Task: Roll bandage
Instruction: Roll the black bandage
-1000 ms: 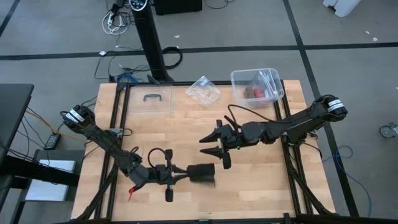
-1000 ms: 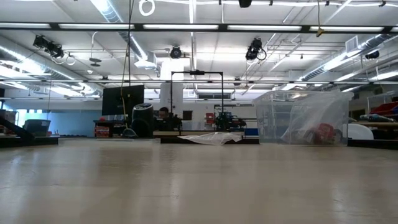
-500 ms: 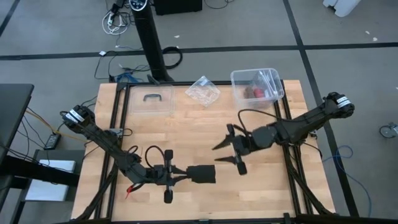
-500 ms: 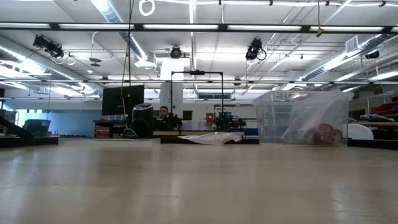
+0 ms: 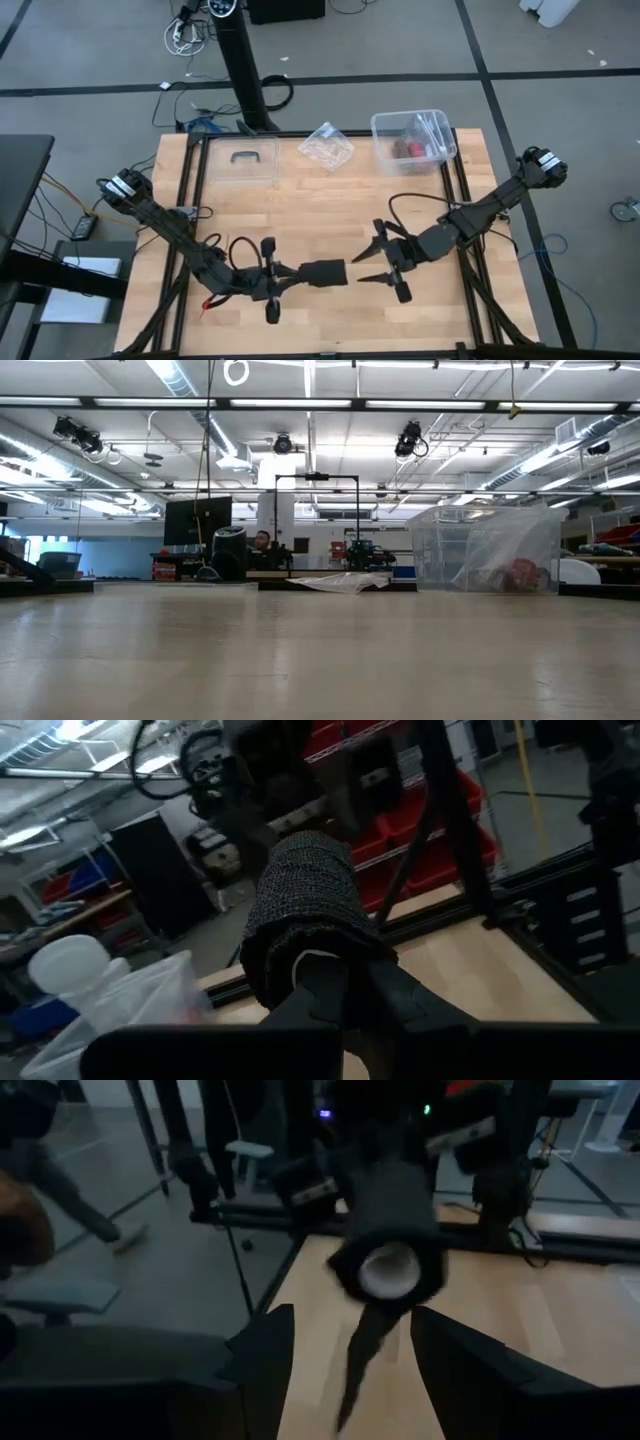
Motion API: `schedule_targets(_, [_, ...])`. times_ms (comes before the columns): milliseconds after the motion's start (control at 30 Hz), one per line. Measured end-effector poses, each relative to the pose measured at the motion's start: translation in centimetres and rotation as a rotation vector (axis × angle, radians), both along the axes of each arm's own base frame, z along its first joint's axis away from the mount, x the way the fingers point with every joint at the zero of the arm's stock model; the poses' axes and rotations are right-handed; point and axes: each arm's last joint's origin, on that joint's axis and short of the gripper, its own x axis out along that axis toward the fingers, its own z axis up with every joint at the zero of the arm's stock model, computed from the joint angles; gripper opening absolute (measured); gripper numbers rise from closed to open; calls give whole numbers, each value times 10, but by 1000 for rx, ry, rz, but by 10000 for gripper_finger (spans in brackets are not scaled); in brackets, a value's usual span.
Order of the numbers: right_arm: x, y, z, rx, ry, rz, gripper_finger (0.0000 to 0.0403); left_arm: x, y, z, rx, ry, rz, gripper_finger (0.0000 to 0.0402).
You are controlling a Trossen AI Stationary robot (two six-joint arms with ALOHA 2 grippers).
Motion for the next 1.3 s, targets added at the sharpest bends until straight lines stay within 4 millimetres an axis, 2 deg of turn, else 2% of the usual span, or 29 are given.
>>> schedule_targets(100, [1, 3, -11, -68, 61, -15, 206, 0, 0, 2, -5, -15, 3, 18])
schedule_targets(267, [-4, 9, -30, -382, 139, -5, 206, -1, 0, 7, 0, -58, -1, 18])
schedule_targets(433, [-16, 29, -28, -711, 37, -98, 206, -5, 3, 19, -89, -152, 47, 18])
schedule_targets(533, [-21, 41, -25, -915, -31, -190, 206, -5, 11, 29, -184, -239, 113, 18])
schedule_targets(800, [1, 59, -26, -1351, -74, -375, 206, 1, 38, 45, -412, -403, 231, 18])
schedule_targets(1000, [25, 55, -37, -1598, -20, -396, 196, 7, 50, 48, -492, -469, 211, 18])
schedule_targets(1200, [42, 38, -40, -1694, 31, -413, 173, 7, 54, 52, -503, -530, 138, 18])
schedule_targets(1300, [47, 30, -35, -1682, 9, -449, 167, 8, 54, 52, -492, -532, 113, 18])
